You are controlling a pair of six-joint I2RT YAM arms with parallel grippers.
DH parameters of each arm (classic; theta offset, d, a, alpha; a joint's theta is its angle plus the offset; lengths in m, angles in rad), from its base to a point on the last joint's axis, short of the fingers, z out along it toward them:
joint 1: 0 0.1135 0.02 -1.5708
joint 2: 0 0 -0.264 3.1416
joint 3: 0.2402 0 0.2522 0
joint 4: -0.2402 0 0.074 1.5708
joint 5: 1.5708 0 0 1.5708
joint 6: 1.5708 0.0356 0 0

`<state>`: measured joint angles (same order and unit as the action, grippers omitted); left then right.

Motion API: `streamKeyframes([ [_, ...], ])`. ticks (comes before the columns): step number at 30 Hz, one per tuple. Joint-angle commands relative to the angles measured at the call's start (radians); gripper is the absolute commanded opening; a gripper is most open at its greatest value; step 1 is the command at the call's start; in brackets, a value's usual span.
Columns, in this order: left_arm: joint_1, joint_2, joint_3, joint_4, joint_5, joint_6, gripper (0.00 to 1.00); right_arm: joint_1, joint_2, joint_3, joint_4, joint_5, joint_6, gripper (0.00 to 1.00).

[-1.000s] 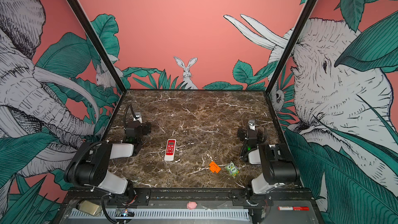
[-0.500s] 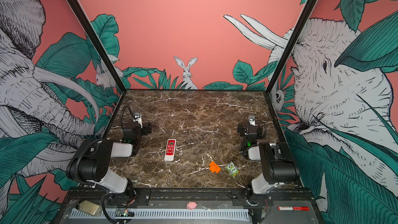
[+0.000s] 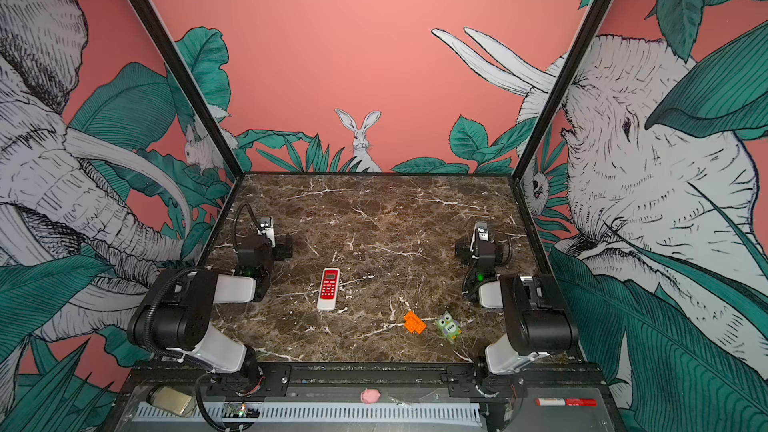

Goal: Load the batteries into the remote control

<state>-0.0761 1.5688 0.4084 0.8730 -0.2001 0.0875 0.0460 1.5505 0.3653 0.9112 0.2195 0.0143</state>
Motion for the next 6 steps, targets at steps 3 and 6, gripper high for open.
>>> streamKeyframes([
  [3,0.003,-0.016,-0.004,0.008,0.005,0.007,1.00,0.003,-0.003,0.017,0.019,-0.025,-0.012,0.99],
  [6,0.003,-0.019,-0.010,0.014,0.009,0.009,1.00,0.003,-0.003,0.018,0.019,-0.024,-0.012,0.99],
])
